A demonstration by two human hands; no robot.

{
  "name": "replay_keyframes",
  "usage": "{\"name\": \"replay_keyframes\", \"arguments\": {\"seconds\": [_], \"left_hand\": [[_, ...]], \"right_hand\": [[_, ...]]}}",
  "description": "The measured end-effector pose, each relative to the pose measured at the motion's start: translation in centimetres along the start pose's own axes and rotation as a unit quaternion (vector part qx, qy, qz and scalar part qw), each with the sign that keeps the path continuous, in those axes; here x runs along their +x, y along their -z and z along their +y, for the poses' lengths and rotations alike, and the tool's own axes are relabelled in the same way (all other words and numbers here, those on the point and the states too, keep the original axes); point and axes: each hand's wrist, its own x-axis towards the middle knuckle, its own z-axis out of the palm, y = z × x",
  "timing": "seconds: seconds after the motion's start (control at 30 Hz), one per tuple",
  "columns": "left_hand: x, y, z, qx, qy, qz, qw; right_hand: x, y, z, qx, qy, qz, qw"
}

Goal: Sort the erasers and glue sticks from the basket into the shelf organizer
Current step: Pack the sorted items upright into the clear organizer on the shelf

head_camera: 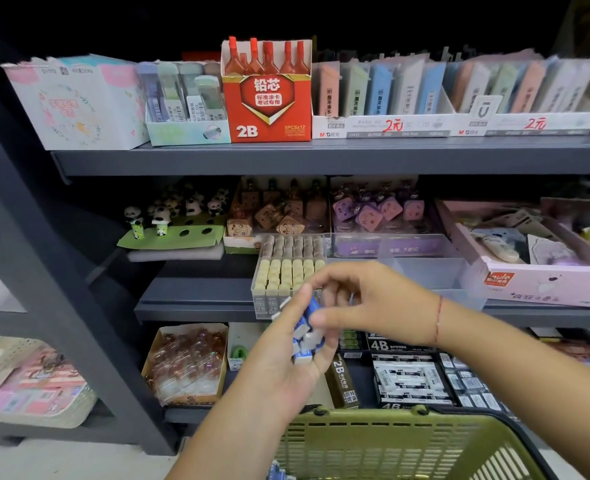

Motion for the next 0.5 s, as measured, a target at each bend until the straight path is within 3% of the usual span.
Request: {"name": "replay_keyframes", "arguments": {"seconds": [0.2, 0.33, 0.43, 0.5], "left_hand": [[-0.2, 0.1, -0.2, 0.032, 0.0, -0.011, 0.999], [0.1, 0.1, 0.2, 0.018, 0.005, 0.009, 1.0], [0.0, 0.0, 0.4, 0.022, 0.01, 0.032, 0.999], [0.1, 0.1, 0.4, 0.023, 0.015, 0.042, 0.999]], "right_hand": [[-0.1, -0.5, 0.9, 0.097, -0.035, -0.02, 0.994], [-0.5, 1.1, 1.1, 0.205, -0.061, 0.016, 0.977], [-0.3, 3.4, 2.0, 0.155, -0.092, 0.088, 0.98], [0.3, 5.5, 3.1, 0.009, -0.087, 0.144, 0.986]]}}
